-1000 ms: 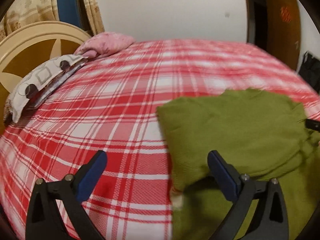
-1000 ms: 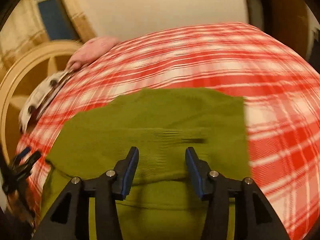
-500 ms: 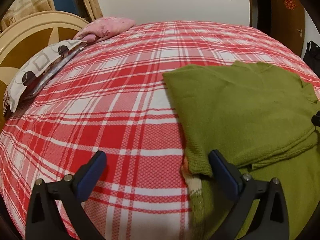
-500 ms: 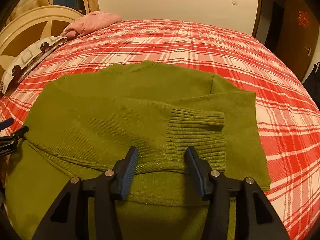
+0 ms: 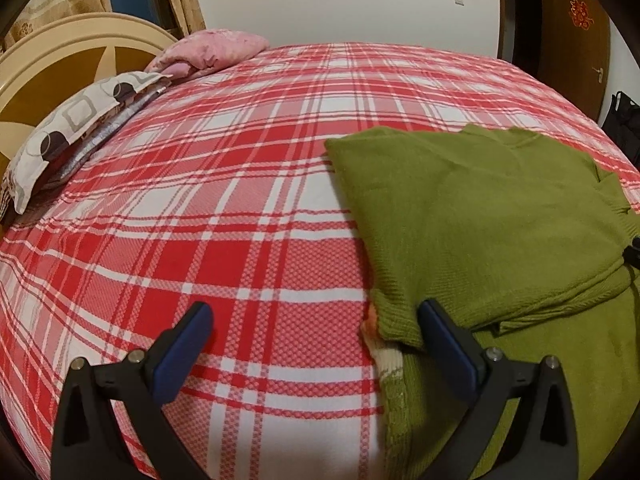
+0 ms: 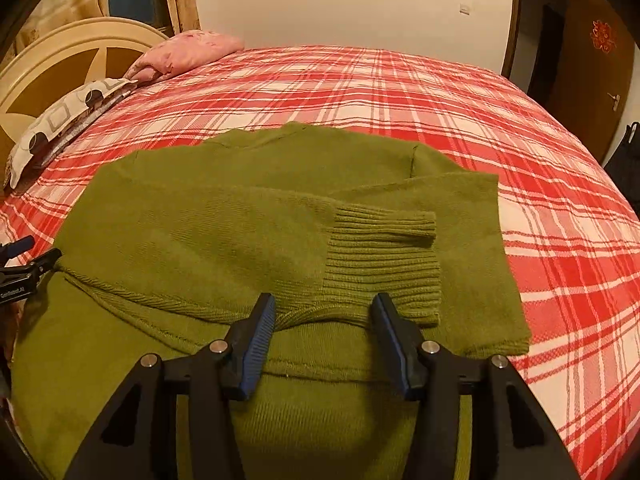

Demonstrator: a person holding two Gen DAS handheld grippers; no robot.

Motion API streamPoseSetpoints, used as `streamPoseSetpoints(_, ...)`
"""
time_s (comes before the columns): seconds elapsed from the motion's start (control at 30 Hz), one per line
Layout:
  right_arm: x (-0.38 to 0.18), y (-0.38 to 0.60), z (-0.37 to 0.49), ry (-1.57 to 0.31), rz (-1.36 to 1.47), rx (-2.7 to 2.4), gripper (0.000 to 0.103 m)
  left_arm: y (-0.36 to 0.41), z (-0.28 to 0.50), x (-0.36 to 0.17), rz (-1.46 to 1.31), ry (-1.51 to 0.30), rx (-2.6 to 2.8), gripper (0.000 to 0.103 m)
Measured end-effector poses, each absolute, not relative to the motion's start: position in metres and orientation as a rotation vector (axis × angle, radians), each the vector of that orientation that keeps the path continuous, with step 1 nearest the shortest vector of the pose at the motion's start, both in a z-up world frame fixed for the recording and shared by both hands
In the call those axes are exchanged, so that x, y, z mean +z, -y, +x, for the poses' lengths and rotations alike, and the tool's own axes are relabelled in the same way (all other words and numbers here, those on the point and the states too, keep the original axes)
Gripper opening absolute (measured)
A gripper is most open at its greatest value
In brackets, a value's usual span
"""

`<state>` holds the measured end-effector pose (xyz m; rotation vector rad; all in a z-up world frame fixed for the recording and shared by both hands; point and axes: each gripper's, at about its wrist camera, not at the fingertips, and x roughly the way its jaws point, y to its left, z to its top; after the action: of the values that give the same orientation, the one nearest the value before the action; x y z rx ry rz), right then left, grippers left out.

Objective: Fold small clothes

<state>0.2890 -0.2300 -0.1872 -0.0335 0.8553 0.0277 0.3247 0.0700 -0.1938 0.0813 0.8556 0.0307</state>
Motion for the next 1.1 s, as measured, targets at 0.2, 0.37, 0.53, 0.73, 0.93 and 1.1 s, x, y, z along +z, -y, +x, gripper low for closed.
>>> streamPoseSetpoints(0.2, -0.191, 0.231, 0.284, -0.862, -0.037, 0.031, 0.053, -0.069, 0.321, -0.193, 0.086, -0.850, 0.032, 0.103)
streamPoseSetpoints(0.37, -0.188, 0.230, 0.283, -0.866, -0.045, 0.021, 0.053, -0.072, 0.318, -0.194, 0.059, -0.861, 0.025, 0.103)
streamPoseSetpoints(0.53, -0.169, 0.233, 0.289, -0.805, 0.003, 0.035, 0.053, -0.075, 0.316, -0.196, 0.034, -0.870, 0.019, 0.103)
streamPoseSetpoints(0.73, -0.190, 0.225, 0.320, -0.867, -0.035, 0.038, 0.053, -0.074, 0.311, -0.197, 0.045, -0.869, 0.026, 0.103)
streamPoseSetpoints(0.93, -0.185, 0.229, 0.300, -0.869, -0.052, 0.053, 0.053, -0.077, 0.296, -0.196, 0.039, -0.879, 0.032, 0.103)
streamPoseSetpoints(1.1, -0.187, 0.250, 0.274, -0.882, -0.038, 0.049, 0.053, -0.082, 0.265, -0.190, 0.011, -0.826, 0.027, 0.103)
